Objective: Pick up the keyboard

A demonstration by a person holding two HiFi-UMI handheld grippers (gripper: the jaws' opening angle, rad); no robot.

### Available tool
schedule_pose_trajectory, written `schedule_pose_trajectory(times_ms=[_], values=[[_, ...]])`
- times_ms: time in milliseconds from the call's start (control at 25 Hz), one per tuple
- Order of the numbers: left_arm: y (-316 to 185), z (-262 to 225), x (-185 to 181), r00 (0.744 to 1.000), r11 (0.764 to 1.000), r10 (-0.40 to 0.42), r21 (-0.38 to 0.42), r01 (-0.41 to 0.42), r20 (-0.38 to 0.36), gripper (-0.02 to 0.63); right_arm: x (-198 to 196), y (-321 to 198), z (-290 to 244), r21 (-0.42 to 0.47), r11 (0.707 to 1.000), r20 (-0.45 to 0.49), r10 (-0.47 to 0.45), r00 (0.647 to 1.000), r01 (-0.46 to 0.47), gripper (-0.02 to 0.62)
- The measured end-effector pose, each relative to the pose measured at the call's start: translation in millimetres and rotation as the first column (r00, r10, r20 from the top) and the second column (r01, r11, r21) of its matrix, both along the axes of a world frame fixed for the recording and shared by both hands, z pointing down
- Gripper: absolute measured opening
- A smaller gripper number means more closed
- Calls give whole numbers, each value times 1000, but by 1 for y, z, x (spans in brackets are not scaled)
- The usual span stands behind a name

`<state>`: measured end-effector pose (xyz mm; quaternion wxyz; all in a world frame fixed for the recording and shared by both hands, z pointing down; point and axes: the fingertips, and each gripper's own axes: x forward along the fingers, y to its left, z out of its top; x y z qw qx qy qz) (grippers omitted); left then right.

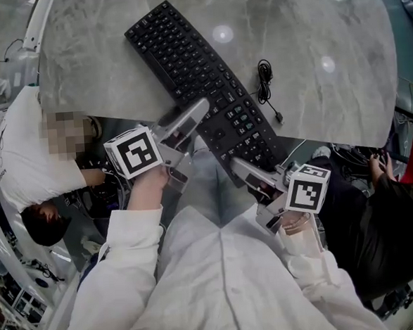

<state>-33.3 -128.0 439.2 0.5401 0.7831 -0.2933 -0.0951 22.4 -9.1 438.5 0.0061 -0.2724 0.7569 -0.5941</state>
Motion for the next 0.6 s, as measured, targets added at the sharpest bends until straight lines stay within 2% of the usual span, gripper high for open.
schedule_pose_trajectory(times_ms=[480, 600], values=[[-2, 1, 0, 993, 997, 38, -65, -45, -109, 253, 0, 0, 2, 12, 1000, -1, -23, 1000, 23, 112], [-3, 3, 1, 995, 997, 32, -71, -39, -93, 225, 0, 0, 2, 17, 1000, -5, -26, 1000, 26, 112]])
